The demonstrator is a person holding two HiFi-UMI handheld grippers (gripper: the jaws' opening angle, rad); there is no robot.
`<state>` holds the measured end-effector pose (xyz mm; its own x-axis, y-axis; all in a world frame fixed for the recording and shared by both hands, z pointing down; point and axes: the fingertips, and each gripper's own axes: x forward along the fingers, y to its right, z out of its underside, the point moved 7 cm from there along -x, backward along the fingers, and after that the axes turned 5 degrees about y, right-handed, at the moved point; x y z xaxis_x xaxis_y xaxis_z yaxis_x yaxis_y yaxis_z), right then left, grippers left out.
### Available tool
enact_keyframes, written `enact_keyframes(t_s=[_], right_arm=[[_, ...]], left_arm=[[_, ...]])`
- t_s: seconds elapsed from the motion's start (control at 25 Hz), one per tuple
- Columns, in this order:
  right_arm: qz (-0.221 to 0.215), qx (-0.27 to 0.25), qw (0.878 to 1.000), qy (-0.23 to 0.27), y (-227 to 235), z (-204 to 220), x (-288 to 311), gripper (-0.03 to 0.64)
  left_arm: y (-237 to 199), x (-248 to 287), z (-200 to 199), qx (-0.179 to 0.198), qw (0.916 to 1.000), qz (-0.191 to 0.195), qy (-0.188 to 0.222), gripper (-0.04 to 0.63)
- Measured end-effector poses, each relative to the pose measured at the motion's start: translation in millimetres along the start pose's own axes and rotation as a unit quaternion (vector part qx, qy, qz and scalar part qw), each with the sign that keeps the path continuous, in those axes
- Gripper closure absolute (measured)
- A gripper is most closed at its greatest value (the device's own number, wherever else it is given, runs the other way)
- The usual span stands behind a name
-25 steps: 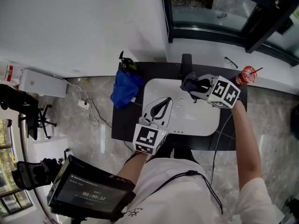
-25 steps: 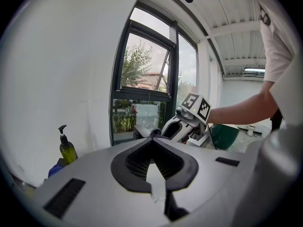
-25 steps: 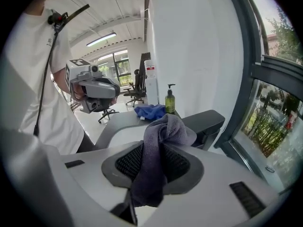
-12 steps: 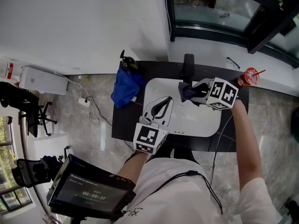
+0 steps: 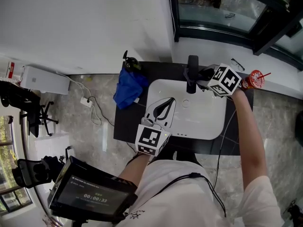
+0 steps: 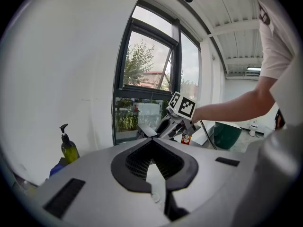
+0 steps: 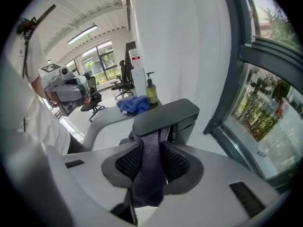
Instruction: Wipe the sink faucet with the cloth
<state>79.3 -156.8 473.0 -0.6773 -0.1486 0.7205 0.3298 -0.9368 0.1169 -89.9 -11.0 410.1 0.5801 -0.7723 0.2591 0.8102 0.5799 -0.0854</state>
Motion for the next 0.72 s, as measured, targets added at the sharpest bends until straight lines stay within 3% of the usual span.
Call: enact_keyframes(t_s=[0.52,0.72], right_arm=[[0.095,0.068,0.993,0.026,14,46,-36,0.502],[0.089,0.076,0.993,0.035,4,67,-63,0.502]], left_arm=[[5,-1,0,0.0,0.9999,0.01,0.004,0.601],[6,-3,0,0.002,0.9999,0.015,0.006,0.601]])
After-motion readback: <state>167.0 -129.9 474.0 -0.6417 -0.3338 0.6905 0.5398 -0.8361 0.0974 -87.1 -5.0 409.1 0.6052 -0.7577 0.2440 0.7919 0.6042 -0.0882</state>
